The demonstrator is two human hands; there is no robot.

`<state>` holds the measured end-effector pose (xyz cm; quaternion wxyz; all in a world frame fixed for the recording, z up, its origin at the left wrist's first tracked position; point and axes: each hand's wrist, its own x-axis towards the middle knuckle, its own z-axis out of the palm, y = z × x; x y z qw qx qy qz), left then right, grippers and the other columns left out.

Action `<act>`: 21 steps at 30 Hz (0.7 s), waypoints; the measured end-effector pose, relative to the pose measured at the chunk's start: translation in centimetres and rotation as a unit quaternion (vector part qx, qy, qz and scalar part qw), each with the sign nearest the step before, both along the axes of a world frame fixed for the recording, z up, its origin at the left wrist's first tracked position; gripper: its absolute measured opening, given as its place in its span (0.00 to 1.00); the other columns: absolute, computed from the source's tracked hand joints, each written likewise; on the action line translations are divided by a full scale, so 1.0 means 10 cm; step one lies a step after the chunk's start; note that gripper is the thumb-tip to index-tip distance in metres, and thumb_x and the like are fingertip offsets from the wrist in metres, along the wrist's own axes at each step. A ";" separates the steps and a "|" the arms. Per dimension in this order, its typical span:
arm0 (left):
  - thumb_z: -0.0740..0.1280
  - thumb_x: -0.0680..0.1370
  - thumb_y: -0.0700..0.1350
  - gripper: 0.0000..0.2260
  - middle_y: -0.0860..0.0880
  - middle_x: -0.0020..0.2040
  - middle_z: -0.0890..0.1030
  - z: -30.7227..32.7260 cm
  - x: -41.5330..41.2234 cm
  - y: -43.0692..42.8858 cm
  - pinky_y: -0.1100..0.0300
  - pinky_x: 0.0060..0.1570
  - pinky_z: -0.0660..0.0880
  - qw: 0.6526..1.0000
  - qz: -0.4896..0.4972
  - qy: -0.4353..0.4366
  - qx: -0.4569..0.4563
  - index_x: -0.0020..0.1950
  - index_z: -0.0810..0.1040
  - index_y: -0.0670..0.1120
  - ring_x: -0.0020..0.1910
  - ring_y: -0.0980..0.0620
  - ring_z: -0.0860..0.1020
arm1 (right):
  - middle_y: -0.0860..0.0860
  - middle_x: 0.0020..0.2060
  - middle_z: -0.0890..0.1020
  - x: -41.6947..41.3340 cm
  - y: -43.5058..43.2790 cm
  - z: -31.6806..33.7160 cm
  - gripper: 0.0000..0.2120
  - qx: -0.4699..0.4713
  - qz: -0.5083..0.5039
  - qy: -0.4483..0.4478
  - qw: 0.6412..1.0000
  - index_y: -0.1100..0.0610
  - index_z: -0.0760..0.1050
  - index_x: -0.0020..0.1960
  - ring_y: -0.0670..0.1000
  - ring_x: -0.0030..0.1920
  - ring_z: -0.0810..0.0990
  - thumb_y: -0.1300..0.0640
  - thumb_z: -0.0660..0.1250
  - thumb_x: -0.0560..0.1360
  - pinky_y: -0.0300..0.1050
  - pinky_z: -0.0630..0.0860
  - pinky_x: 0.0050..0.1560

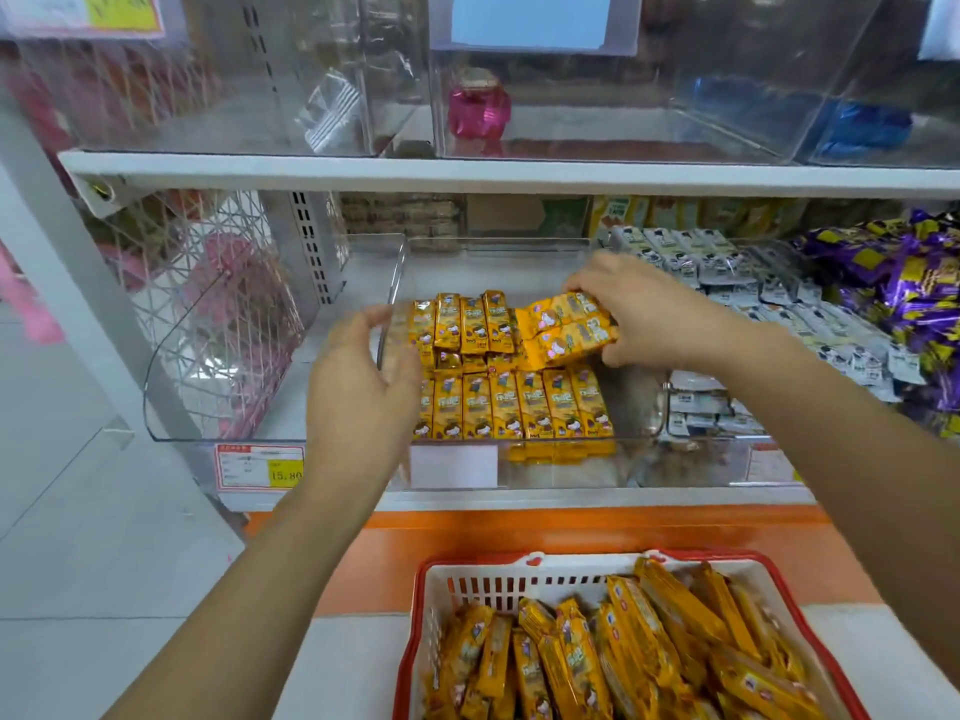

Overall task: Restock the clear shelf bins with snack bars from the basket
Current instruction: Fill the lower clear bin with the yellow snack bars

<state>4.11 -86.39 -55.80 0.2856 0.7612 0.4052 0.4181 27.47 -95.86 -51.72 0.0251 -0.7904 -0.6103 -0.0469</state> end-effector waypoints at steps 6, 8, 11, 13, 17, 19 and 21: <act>0.64 0.77 0.42 0.09 0.47 0.38 0.80 -0.24 0.03 0.24 0.61 0.33 0.70 0.991 -0.008 0.101 -0.091 0.57 0.78 0.44 0.39 0.47 0.78 | 0.53 0.62 0.68 0.22 0.45 -0.11 0.28 -0.116 0.067 -0.099 0.986 0.45 0.67 0.68 0.55 0.63 0.65 0.64 0.65 0.72 0.49 0.71 0.56; 0.63 0.77 0.39 0.03 0.50 0.30 0.73 -0.26 0.05 0.23 0.65 0.27 0.62 0.991 -0.008 0.109 -0.071 0.47 0.76 0.43 0.32 0.51 0.73 | 0.53 0.63 0.67 0.24 0.56 -0.17 0.28 -0.137 0.080 -0.125 0.979 0.43 0.67 0.68 0.55 0.64 0.63 0.66 0.63 0.74 0.46 0.69 0.54; 0.60 0.79 0.38 0.09 0.49 0.31 0.73 -0.26 0.04 0.26 0.63 0.27 0.63 0.993 -0.015 0.097 -0.067 0.54 0.78 0.44 0.30 0.51 0.71 | 0.53 0.63 0.65 0.24 0.65 -0.22 0.30 -0.156 0.084 -0.125 0.976 0.42 0.67 0.68 0.56 0.65 0.61 0.69 0.61 0.73 0.51 0.72 0.53; 0.60 0.79 0.38 0.10 0.52 0.29 0.71 -0.27 0.03 0.27 0.62 0.26 0.62 0.992 -0.030 0.093 -0.074 0.56 0.78 0.46 0.29 0.54 0.69 | 0.53 0.63 0.64 0.24 0.68 -0.25 0.31 -0.147 0.074 -0.101 0.981 0.42 0.66 0.67 0.56 0.63 0.63 0.70 0.62 0.72 0.51 0.73 0.50; 0.62 0.78 0.38 0.06 0.55 0.32 0.72 -0.26 0.00 0.24 0.71 0.26 0.64 0.989 -0.057 0.096 -0.097 0.50 0.73 0.48 0.32 0.56 0.71 | 0.55 0.57 0.68 0.29 0.68 -0.27 0.27 -0.071 -0.009 -0.019 0.997 0.49 0.63 0.64 0.55 0.46 0.74 0.71 0.63 0.71 0.52 0.76 0.43; 0.62 0.78 0.38 0.07 0.57 0.34 0.73 -0.23 -0.01 0.22 0.75 0.27 0.65 0.988 -0.067 0.090 -0.108 0.54 0.74 0.46 0.32 0.60 0.71 | 0.59 0.55 0.72 0.27 0.65 -0.23 0.23 -0.053 -0.093 0.019 0.994 0.57 0.63 0.65 0.55 0.45 0.74 0.69 0.62 0.73 0.48 0.72 0.41; 0.62 0.78 0.38 0.09 0.57 0.36 0.73 -0.22 -0.01 0.20 0.77 0.28 0.65 0.987 -0.071 0.088 -0.110 0.58 0.75 0.45 0.33 0.61 0.71 | 0.60 0.57 0.74 0.17 0.60 -0.22 0.24 -0.046 -0.173 0.100 0.979 0.62 0.61 0.68 0.57 0.50 0.76 0.61 0.66 0.76 0.46 0.72 0.41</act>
